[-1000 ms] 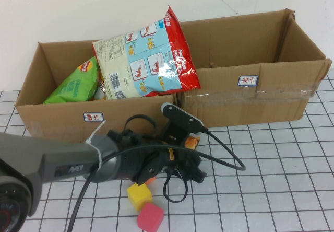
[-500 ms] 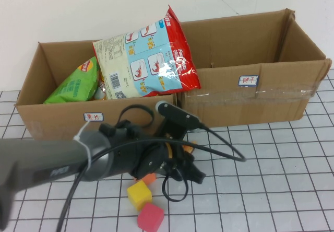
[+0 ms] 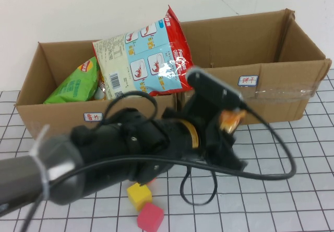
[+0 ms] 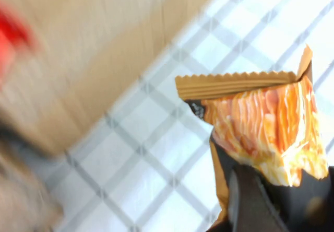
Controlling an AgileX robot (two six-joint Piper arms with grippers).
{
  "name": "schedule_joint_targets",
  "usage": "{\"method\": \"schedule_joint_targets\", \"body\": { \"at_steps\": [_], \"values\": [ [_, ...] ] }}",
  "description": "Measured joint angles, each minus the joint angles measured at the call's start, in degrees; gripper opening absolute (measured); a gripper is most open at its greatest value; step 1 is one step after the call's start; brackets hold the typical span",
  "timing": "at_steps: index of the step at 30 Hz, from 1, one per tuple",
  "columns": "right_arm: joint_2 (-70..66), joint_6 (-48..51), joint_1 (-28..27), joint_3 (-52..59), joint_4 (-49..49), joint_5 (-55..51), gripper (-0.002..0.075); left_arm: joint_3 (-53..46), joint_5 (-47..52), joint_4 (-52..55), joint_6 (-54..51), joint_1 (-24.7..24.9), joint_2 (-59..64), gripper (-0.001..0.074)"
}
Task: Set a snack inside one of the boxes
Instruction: Place the biscuit in the biscuit box
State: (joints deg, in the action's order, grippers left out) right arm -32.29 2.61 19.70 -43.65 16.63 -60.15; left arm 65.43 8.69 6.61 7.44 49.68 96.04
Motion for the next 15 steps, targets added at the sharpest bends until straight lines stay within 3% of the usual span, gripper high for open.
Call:
{"method": "schedule_joint_targets", "body": {
  "at_steps": [6, 15],
  "values": [
    [0.0, -0.6, 0.0, 0.0, 0.0, 0.1, -0.0001, 0.3, -10.7, 0.0, -1.7, 0.0, -2.2, 0.0250],
    [0.0, -0.7, 0.0, 0.0, 0.0, 1.4, -0.0001, 11.0, -10.6, 0.9, -2.7, -1.7, 0.2, 0.0250]
  ]
}}
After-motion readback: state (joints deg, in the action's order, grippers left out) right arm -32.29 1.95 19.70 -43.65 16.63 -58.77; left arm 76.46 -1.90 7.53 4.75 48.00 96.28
